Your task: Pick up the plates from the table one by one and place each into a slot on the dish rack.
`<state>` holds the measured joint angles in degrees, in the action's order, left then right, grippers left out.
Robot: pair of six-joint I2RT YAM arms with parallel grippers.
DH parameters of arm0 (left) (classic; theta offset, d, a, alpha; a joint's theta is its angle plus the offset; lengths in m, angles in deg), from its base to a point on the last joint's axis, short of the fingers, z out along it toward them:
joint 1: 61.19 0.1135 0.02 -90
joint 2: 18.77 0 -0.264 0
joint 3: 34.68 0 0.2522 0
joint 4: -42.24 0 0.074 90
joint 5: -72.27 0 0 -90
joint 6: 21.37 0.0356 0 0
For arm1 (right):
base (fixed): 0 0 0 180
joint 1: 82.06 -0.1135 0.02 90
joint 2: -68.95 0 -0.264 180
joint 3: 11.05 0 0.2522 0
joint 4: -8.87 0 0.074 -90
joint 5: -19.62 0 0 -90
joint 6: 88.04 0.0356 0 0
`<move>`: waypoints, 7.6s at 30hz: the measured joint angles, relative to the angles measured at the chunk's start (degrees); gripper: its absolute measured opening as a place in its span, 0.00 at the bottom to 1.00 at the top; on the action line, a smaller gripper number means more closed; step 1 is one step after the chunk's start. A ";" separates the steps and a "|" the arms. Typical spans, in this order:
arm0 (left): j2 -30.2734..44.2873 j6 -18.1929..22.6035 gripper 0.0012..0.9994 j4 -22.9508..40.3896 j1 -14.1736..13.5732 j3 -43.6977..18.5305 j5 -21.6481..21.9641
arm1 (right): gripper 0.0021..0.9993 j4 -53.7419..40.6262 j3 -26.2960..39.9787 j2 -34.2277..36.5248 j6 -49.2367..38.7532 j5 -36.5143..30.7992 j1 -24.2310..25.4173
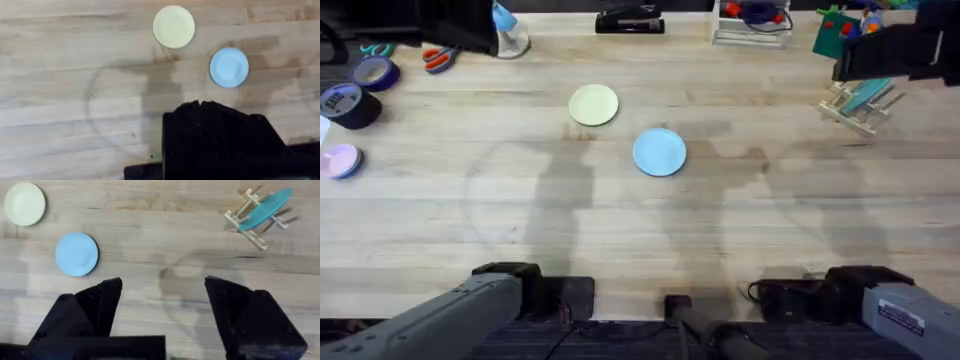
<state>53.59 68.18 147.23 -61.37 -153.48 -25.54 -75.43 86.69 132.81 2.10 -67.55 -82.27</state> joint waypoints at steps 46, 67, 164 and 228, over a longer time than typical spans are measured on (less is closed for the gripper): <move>-0.04 -1.59 0.04 -35.03 -0.04 48.90 -36.36 | 1.00 -0.02 0.00 0.00 0.00 0.00 0.00; 10.37 -8.61 0.04 -47.11 -6.27 52.17 -37.91 | 0.99 -0.02 0.02 0.00 0.00 0.00 0.00; 30.82 -9.07 0.04 -57.89 -6.05 51.84 -38.91 | 0.99 36.37 -15.30 36.51 12.03 20.63 -22.17; 29.59 -3.61 0.04 -43.88 -6.12 43.89 -30.56 | 0.03 37.43 -15.37 36.56 21.14 22.77 -23.96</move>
<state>83.18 64.57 103.36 -67.49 -109.59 -56.10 -38.00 71.33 169.37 23.24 -44.78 -106.23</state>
